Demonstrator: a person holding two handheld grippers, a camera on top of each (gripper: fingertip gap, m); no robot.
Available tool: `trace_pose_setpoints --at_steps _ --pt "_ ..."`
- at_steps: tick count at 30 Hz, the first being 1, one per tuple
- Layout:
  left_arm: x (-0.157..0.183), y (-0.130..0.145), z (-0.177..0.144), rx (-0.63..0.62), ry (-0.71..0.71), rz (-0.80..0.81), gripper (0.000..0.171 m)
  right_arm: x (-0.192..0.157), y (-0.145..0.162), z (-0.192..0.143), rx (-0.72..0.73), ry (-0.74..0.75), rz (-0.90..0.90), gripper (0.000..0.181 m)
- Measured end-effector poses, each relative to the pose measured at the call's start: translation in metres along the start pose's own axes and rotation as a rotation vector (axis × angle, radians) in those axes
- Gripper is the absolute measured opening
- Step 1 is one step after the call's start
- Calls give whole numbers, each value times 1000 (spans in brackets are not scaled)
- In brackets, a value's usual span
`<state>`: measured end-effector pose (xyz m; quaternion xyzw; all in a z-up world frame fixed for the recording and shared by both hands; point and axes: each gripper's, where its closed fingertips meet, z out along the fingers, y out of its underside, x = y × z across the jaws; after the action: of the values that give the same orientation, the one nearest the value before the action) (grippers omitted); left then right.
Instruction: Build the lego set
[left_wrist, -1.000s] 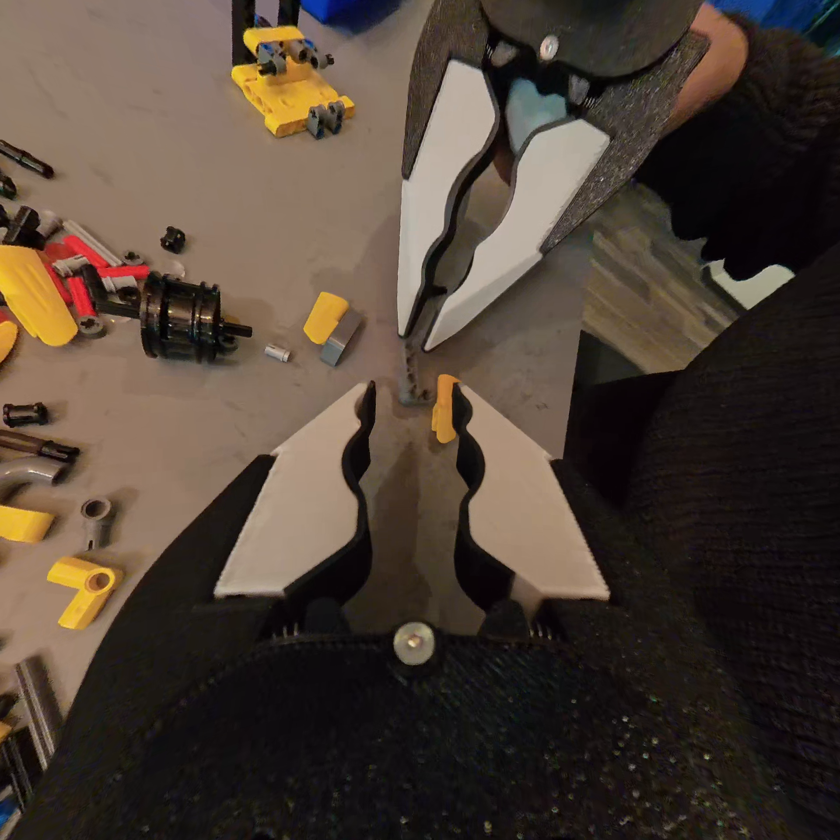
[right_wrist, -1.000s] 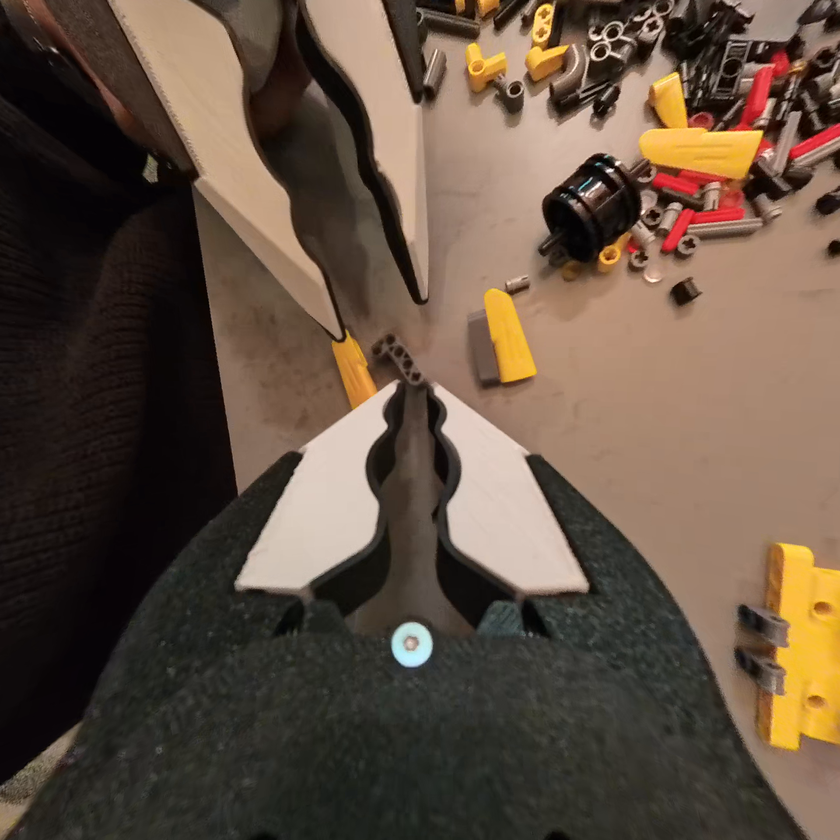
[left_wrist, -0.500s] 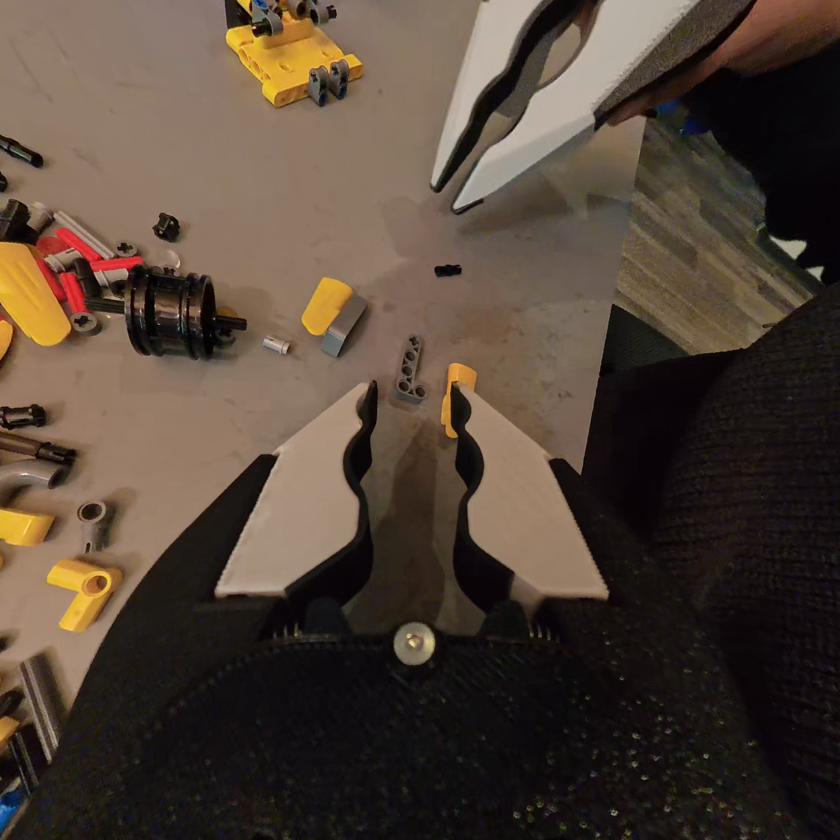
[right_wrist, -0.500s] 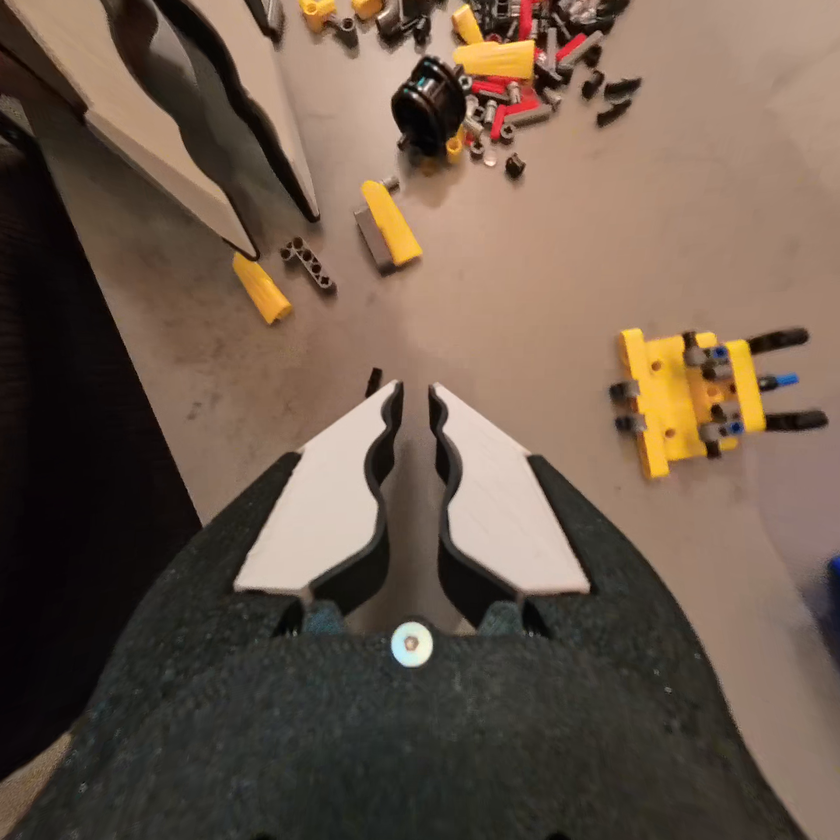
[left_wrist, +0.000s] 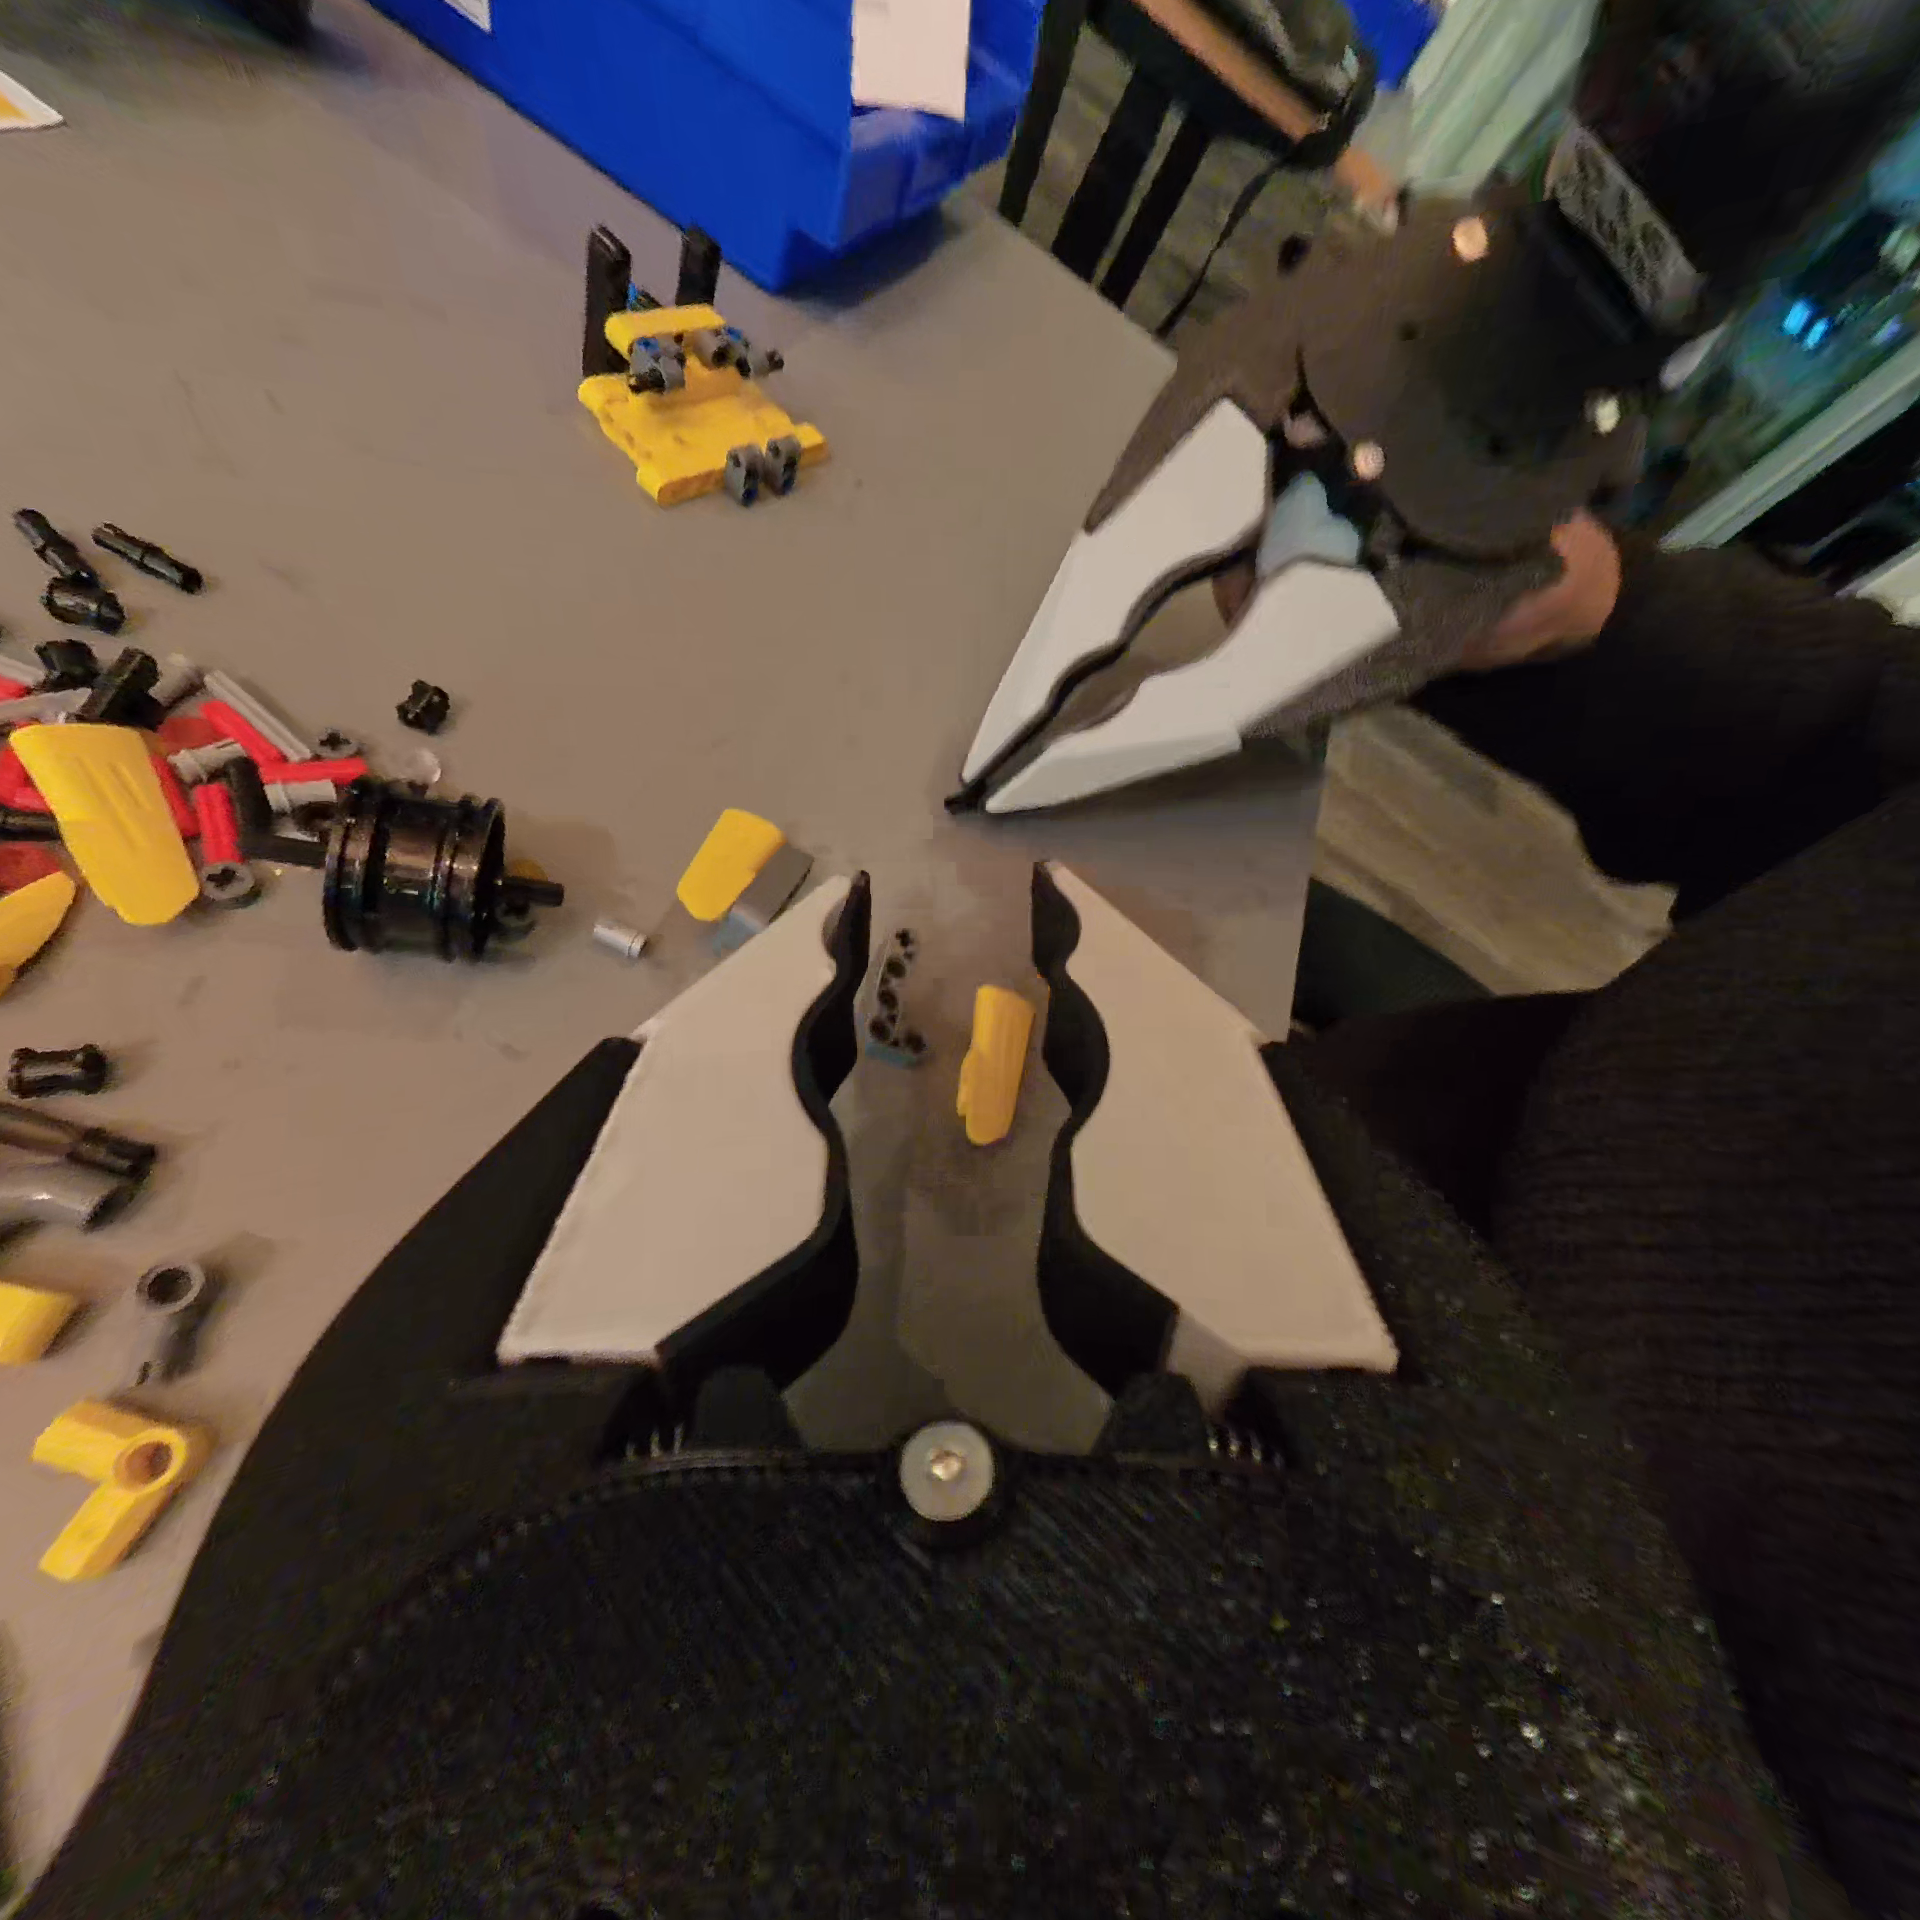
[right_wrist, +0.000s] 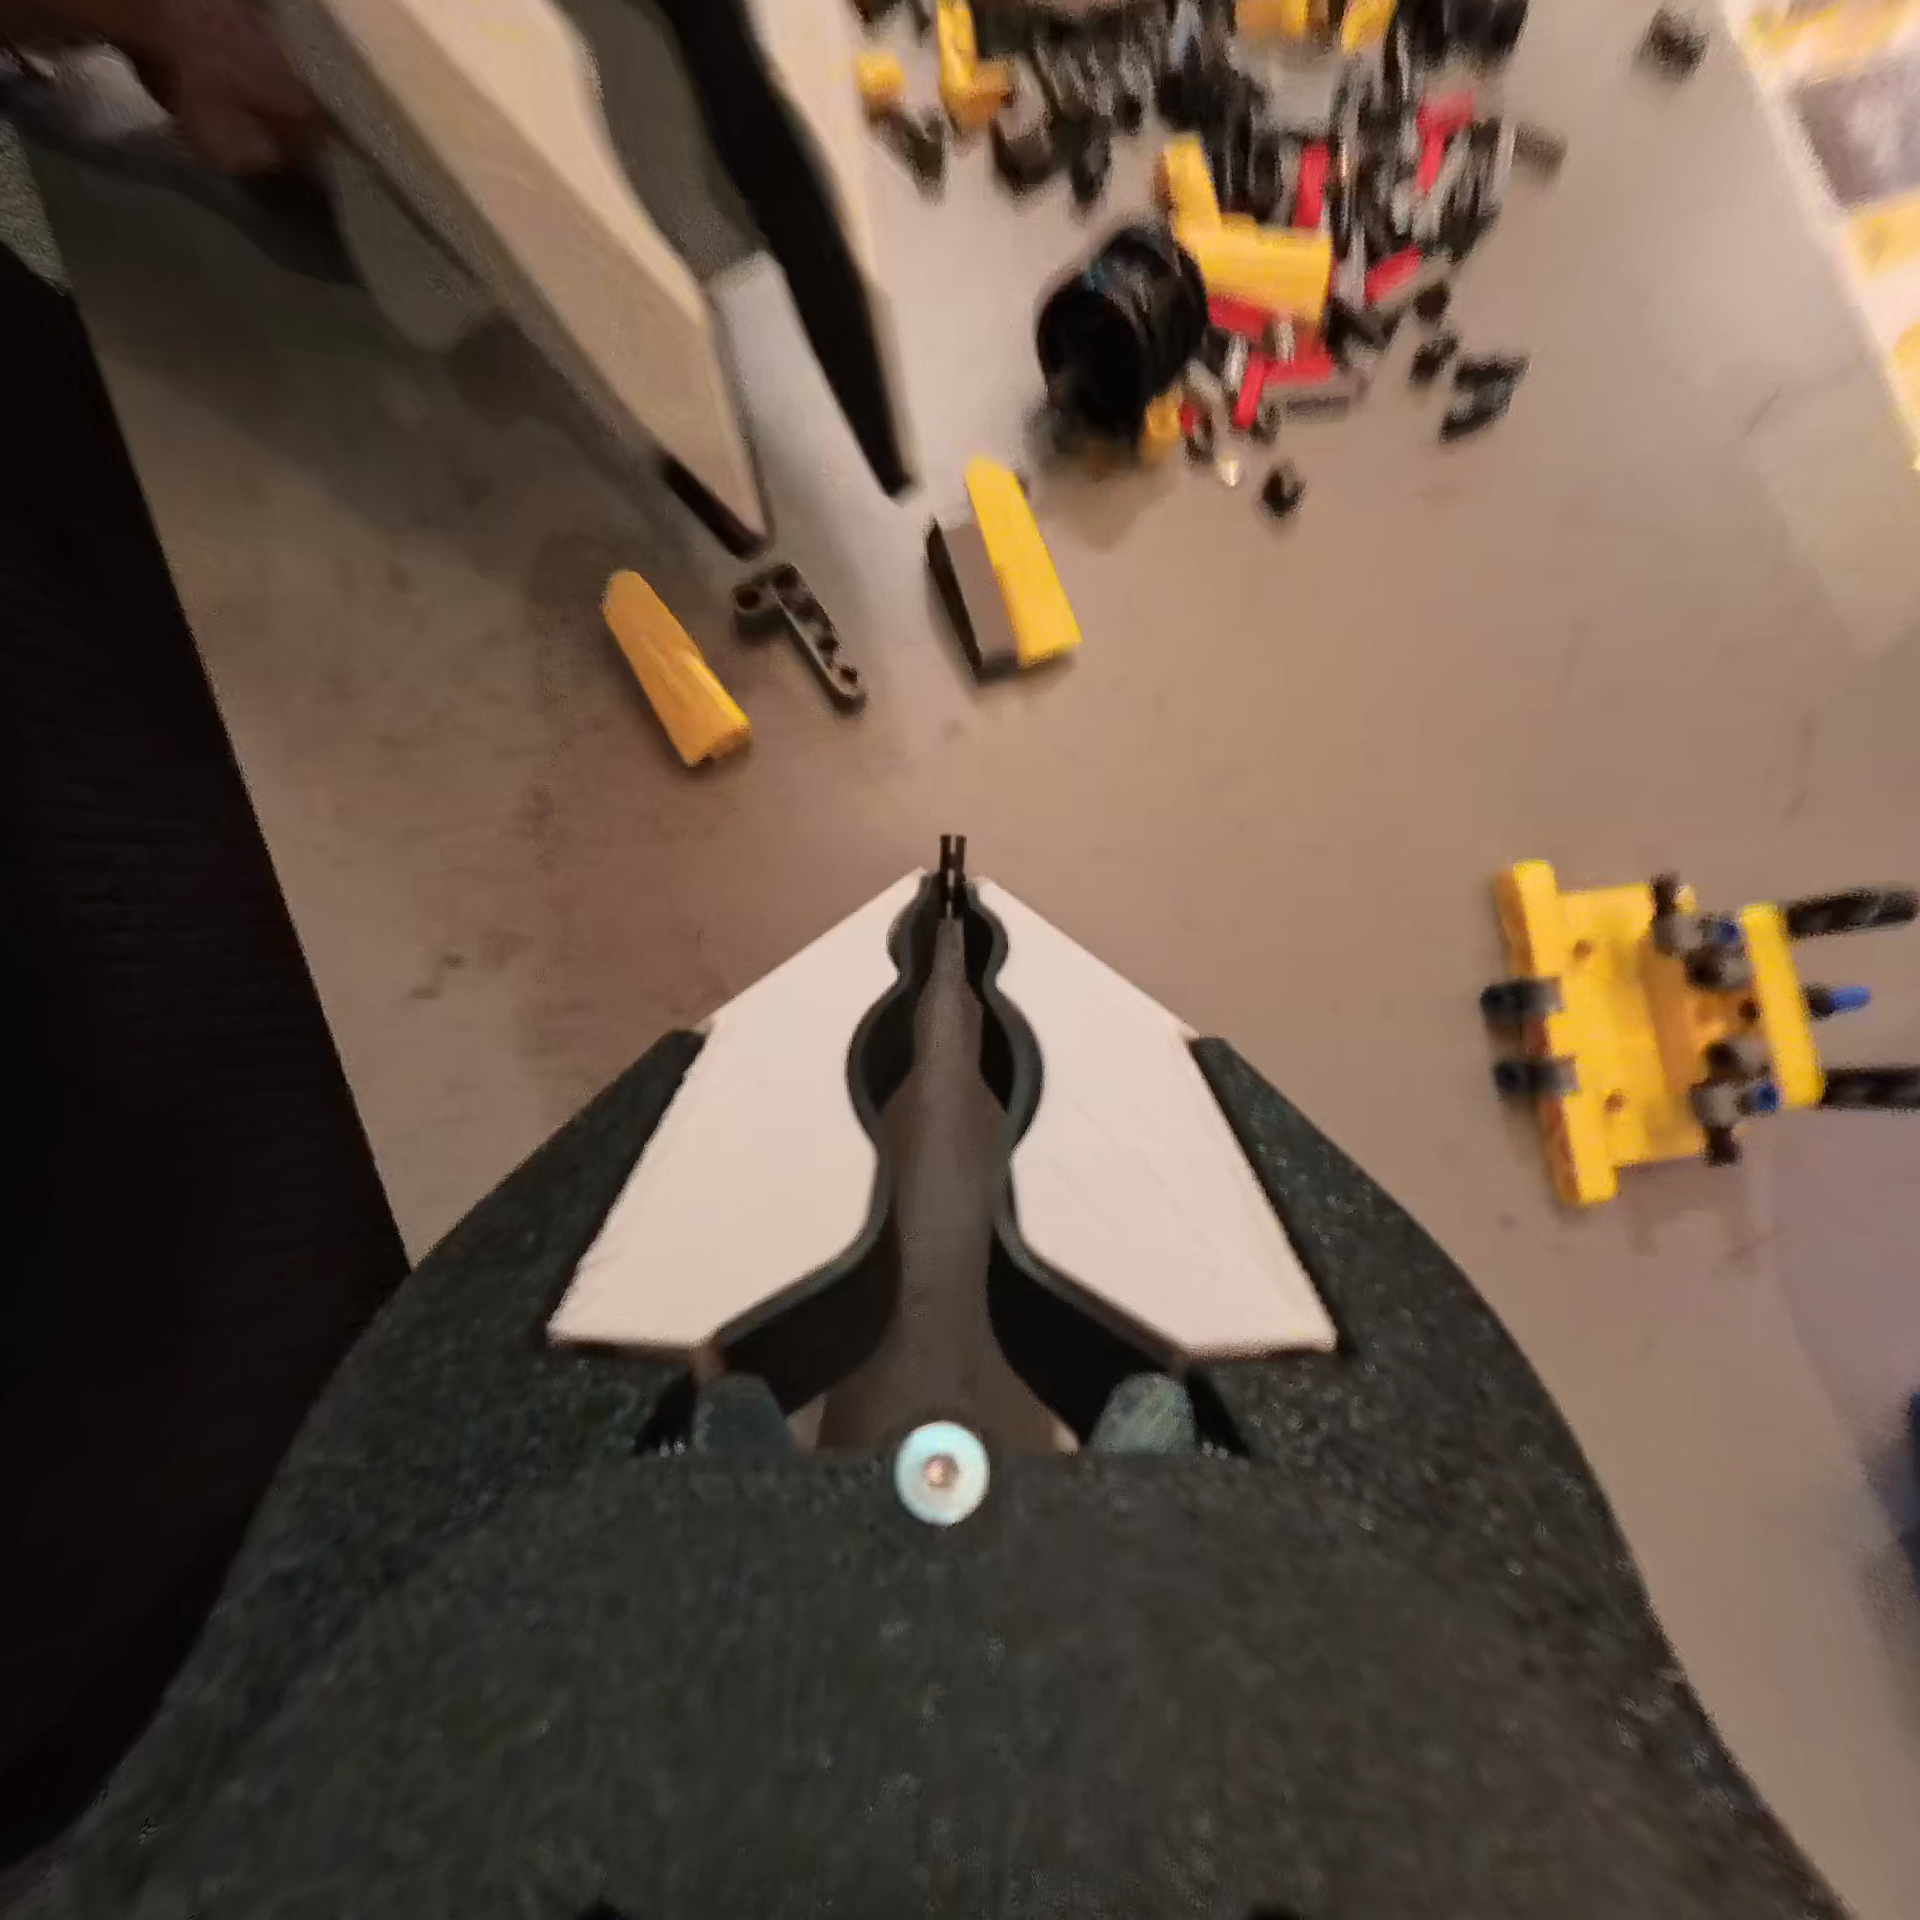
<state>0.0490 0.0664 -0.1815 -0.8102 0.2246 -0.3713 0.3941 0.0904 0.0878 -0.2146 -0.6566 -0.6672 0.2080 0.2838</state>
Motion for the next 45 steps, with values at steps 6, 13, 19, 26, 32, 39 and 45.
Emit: trace_pose_setpoints --at_steps 6,13,19,26,32,39,45 --pt "6 -25 -6 197 144 -224 35 -7 -61 -21 251 169 -345 4" --pt "21 -38 -17 283 323 -302 2 -16 -89 -27 360 203 -474 3" --pt "29 -50 -33 377 499 -403 1 -17 -108 -42 523 167 -397 8" --pt "34 -62 -49 476 698 -541 0 -30 -119 -46 701 103 -310 30" --pt "35 -61 -50 468 693 -528 0 -20 -129 -51 806 215 -308 8" --pt "37 -60 -49 465 719 -532 0 -22 -127 -50 789 134 -286 12" --pt "36 -59 -49 468 720 -533 0 -22 -124 -47 753 117 -296 12"
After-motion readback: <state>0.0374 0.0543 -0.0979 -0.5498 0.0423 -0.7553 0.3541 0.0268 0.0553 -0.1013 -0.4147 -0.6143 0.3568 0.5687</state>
